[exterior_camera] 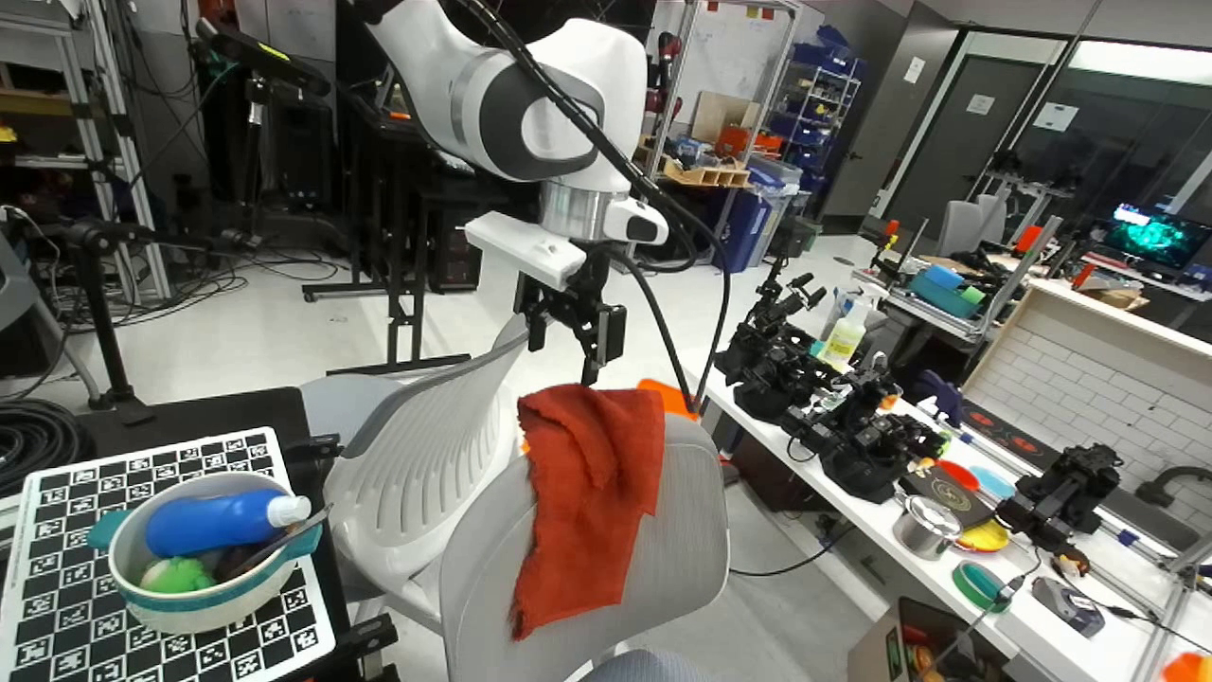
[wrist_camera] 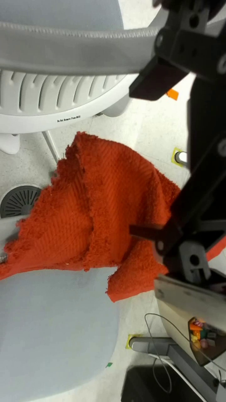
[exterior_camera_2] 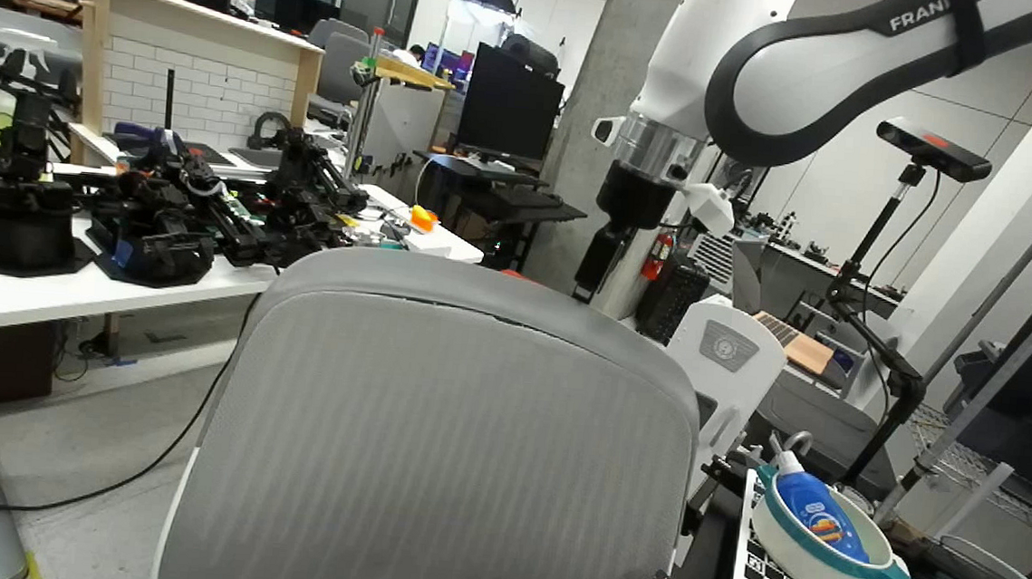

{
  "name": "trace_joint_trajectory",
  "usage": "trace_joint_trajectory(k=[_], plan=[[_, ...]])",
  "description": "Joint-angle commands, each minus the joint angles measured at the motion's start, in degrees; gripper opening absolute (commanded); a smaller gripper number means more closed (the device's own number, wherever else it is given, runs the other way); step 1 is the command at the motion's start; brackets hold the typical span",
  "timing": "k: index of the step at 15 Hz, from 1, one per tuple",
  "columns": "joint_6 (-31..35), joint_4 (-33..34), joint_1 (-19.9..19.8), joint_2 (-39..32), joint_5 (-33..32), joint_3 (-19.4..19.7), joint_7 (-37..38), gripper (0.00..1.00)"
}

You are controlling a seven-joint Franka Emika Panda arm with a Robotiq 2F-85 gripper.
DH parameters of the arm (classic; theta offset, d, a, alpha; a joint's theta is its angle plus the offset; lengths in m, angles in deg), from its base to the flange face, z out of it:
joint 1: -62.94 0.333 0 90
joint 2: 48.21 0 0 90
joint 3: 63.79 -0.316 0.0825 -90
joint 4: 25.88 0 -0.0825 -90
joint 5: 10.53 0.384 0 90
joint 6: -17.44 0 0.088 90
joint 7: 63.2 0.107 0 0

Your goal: Shift the orange towel to the chair on the right, then back to the one on the left

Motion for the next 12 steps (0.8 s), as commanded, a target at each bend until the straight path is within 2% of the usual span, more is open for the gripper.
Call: trace_joint_trajectory(k=[1,6,12], plan=[[-1.9,-1.4,-1.2,2.5,2.4,-0.3,-2.0,1.0],[-1.9,-1.9,-1.4,4.1,3.2,-0.1,-2.0,1.0],[-2.0,1.5,-2.2,0.1,3.2,0.4,-1.9,1.0]])
